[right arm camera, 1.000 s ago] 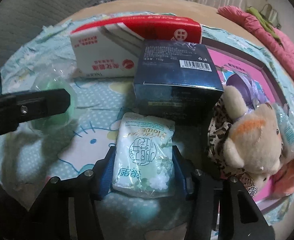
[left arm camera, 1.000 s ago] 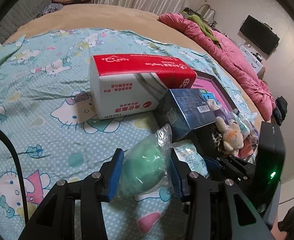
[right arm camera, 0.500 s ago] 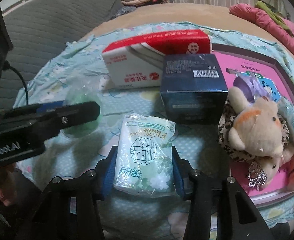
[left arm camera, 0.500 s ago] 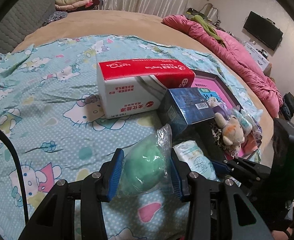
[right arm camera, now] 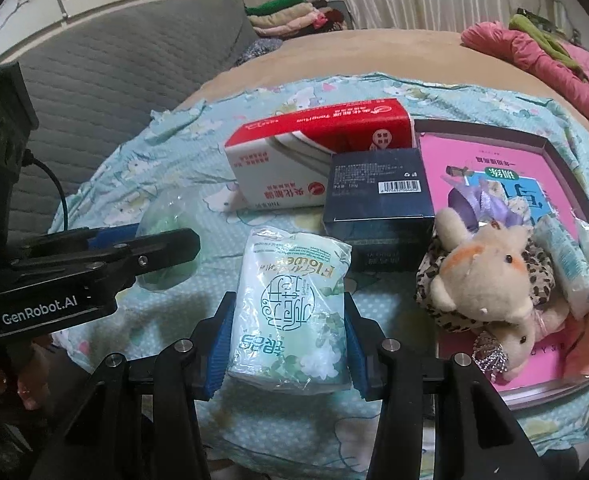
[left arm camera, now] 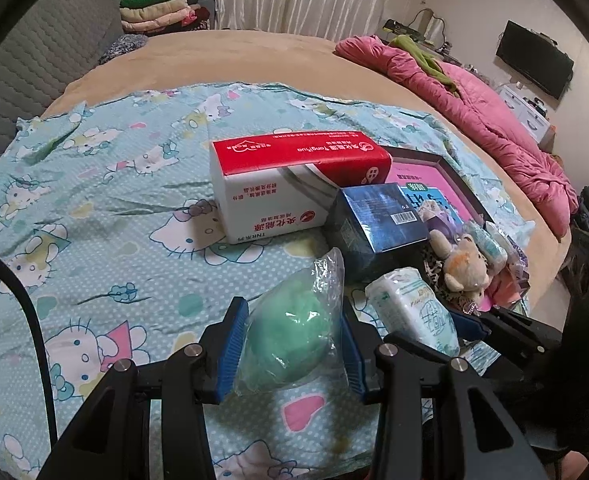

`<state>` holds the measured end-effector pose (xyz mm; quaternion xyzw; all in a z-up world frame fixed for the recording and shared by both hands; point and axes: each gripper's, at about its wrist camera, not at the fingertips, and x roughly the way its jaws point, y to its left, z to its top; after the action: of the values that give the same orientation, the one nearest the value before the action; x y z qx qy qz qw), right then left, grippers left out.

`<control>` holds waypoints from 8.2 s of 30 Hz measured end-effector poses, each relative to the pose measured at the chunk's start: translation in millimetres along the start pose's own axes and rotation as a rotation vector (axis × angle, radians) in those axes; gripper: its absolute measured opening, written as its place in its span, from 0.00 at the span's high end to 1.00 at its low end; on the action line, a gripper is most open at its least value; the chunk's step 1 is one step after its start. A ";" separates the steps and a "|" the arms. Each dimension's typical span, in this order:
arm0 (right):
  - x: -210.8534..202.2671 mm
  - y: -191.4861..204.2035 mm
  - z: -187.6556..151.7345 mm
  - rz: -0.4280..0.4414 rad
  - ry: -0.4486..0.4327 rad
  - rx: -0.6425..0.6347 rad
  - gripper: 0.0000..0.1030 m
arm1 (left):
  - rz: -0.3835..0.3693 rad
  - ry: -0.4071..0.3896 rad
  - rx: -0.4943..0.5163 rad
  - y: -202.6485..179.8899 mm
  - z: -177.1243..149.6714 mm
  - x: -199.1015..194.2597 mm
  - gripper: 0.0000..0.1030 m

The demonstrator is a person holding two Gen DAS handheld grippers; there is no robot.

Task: Organize soft objects

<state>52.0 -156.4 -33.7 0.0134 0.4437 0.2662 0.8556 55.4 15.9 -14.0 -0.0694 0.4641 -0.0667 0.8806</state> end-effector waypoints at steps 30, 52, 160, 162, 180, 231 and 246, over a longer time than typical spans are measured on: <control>-122.7 -129.4 15.7 -0.235 -0.370 0.208 0.51 | -0.093 0.034 0.228 -148.5 38.3 23.5 0.57; -97.1 -181.6 7.4 -0.218 -0.300 0.315 0.51 | -0.160 0.196 0.269 -198.7 74.0 112.2 0.54; -111.3 -220.5 -4.2 -0.243 -0.404 0.483 0.28 | -0.185 0.048 0.221 -195.3 72.9 94.3 0.25; -112.6 -220.2 -4.3 -0.244 -0.407 0.482 0.28 | -0.191 0.037 0.226 -196.5 74.3 91.9 0.25; -149.4 -175.4 -2.9 -0.355 -0.433 0.400 0.24 | -0.149 -0.044 0.237 -183.3 68.5 31.8 0.22; -163.4 -42.6 -43.6 -0.426 -0.260 0.200 0.12 | -0.019 -0.027 0.129 -116.7 -23.7 -51.0 0.19; -150.7 -46.4 -47.2 -0.406 -0.217 0.213 0.12 | -0.001 0.007 0.121 -113.0 -28.4 -34.8 0.19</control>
<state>-33.6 -276.8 39.1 0.0426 0.3684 0.0375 0.9279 6.4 -90.4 19.0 -0.0160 0.4622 -0.0955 0.8815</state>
